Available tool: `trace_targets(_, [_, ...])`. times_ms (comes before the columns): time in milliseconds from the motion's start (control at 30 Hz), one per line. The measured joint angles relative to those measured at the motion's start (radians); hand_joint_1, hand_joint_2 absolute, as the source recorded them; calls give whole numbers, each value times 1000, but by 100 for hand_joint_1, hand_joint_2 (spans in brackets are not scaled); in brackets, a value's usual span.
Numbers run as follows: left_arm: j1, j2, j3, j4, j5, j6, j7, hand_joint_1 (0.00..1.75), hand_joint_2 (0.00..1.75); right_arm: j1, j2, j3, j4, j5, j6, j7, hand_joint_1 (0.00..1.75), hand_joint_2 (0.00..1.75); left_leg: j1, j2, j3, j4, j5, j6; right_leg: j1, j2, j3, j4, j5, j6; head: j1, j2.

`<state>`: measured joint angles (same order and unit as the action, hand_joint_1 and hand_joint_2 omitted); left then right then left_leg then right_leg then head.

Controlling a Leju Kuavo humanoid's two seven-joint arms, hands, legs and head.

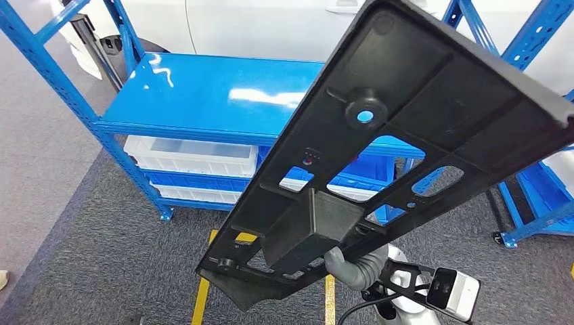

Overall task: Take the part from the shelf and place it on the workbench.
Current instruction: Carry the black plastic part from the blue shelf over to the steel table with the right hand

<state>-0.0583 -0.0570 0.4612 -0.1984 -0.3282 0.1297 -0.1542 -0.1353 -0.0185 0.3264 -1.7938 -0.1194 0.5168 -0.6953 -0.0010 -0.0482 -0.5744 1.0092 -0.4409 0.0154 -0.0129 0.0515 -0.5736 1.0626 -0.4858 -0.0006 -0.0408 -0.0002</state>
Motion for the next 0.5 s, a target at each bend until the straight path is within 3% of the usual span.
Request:
trace_targets(67, [-1,-2,1,0,-5,2,2,0,175,-1,0,0,0,6,-12,6,175,175,4,-17,-15,7,5,-11,4,10,10,-27,1,-6,0,0])
trace_targets(100, [0,-2,1,0,-7,3,2,0,175,0,-1,0,0,9,-17,10,175,175,6,-26,-19,8,9,-18,5,-1,9,-30,5,-10,0,0])
trace_targets(167, [3,-3,1,0,-10,3,2,0,175,0,-1,1,0,9,-26,15,175,175,5,-17,-27,19,2,-29,1,-22,12,-41,12,-20,0,0])
trace_targets(233, [2,-4,1,0,-12,4,2,0,175,2,-2,1,1,8,-30,16,175,175,6,16,-63,97,-44,-41,-3,-47,15,-48,17,-27,0,0])
trace_targets(300, [0,-4,1,0,-12,4,2,0,175,6,-5,1,3,10,-32,18,175,175,11,36,-123,227,-102,-52,-2,-71,13,-48,17,-28,0,0])
trace_targets(333, [1,-4,1,0,-14,3,2,0,175,7,-7,2,6,12,-33,18,175,175,14,39,-142,269,-112,-56,-2,-83,13,-48,17,-28,0,0])
trace_targets(367, [3,-4,1,0,-16,2,2,0,175,7,-9,2,9,13,-33,19,175,175,17,42,-144,275,-103,-58,-2,-95,13,-47,17,-28,0,0])
trace_targets(433, [4,-4,1,0,-19,0,1,0,175,5,-14,4,13,14,-32,16,175,175,20,60,-88,168,-40,-58,-2,-117,16,-47,15,-25,0,0])
trace_targets(500, [1,-3,1,0,-20,-6,-2,0,175,3,-19,4,14,13,-31,10,175,175,12,96,-23,38,5,-46,1,-136,19,-48,13,-17,0,0])
